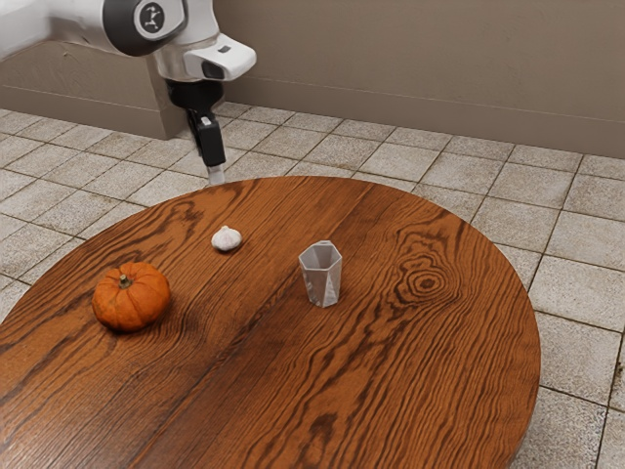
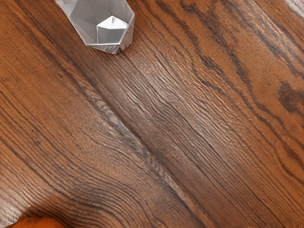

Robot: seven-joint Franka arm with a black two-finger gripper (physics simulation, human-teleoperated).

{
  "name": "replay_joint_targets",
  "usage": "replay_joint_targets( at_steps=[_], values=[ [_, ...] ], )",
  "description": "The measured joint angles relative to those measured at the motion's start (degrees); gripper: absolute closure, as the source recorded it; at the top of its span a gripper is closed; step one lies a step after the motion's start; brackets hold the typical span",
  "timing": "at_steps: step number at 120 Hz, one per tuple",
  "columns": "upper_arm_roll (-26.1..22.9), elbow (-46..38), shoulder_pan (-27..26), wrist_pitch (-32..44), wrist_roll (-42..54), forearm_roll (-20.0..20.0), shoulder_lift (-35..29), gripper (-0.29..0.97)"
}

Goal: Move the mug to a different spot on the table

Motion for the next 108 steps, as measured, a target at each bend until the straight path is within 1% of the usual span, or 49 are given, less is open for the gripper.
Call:
replay_joint_targets(
  at_steps=[34,46,56,62,78,86,96,103,108],
  values=[
    [-0.07,0.58,0.31,0.21,4.93,-0.04,0.59,0.0],
    [-0.27,2.37,0.21,0.23,3.44,-1.68,2.01,0.0],
    [-0.3,10.65,-0.41,0.24,0.72,-2.96,8.8,0.0],
    [-0.16,14.02,-1.02,0.25,-1.36,-3.47,12.09,0.0],
    [0.49,25.2,-1.42,0.3,-6.45,-3.94,22.25,0.0],
    [1.45,27.21,-1.43,0.38,-8.63,-4.09,24.9,0.0],
    [2.34,27.8,-1.71,0.52,-11.07,-4.09,26.31,0.0],
    [5.48,27.9,-4.23,0.63,-13.85,-3.81,27.79,0.0],
    [6.83,27.92,-5.6,0.69,-15.84,-3.15,28.7,0.0]
  ],
)
